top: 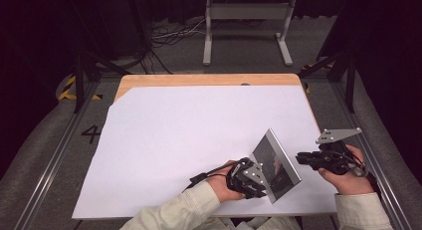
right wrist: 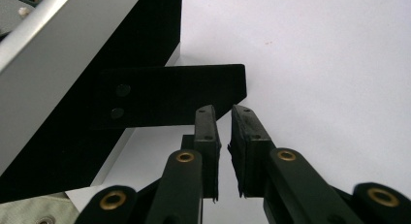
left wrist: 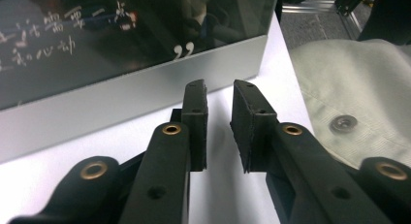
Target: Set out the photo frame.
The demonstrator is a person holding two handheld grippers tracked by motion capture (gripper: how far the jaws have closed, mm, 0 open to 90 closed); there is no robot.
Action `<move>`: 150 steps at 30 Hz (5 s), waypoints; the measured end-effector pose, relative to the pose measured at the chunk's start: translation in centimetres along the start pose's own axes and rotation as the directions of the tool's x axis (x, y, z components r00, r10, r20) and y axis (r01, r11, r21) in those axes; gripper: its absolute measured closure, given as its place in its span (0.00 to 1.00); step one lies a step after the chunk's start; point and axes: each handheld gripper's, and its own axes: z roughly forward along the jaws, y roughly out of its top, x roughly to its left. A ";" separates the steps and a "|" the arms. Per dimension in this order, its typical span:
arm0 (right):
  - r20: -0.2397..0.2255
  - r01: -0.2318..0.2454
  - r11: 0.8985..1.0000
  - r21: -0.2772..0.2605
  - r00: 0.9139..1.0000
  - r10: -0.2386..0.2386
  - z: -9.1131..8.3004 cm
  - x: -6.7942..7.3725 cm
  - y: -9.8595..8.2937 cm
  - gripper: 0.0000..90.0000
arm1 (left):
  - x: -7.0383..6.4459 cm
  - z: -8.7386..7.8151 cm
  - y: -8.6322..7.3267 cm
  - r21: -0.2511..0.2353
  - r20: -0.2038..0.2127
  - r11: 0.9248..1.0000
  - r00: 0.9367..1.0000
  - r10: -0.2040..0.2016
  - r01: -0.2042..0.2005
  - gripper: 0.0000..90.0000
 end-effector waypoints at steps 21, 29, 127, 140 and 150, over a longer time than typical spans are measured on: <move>-0.023 -0.027 1.000 -0.003 0.999 0.027 -0.8 -0.1 -0.1 0.92 | 0.6 -3.8 -1.5 0.046 -0.027 0.997 0.998 -0.064 0.065 0.84; -0.023 -0.012 1.000 -0.014 1.000 0.012 -1.0 0.1 0.3 0.91 | 1.5 -6.1 -3.0 0.035 -0.074 0.993 0.991 -0.109 0.111 0.83; 0.061 -0.367 0.928 0.055 0.929 0.364 -4.9 4.7 6.5 0.56 | 2.5 -10.4 -8.0 0.028 -0.190 0.972 0.956 -0.223 0.232 0.80; 0.038 -0.355 0.928 0.111 0.935 0.353 -3.7 5.3 6.8 0.55 | 2.6 -10.4 -8.1 0.026 -0.186 0.971 0.956 -0.227 0.236 0.80; 0.014 -0.360 0.924 0.129 0.932 0.362 -2.3 5.3 6.2 0.56 | 2.6 -10.5 -8.1 0.028 -0.183 0.970 0.955 -0.232 0.241 0.80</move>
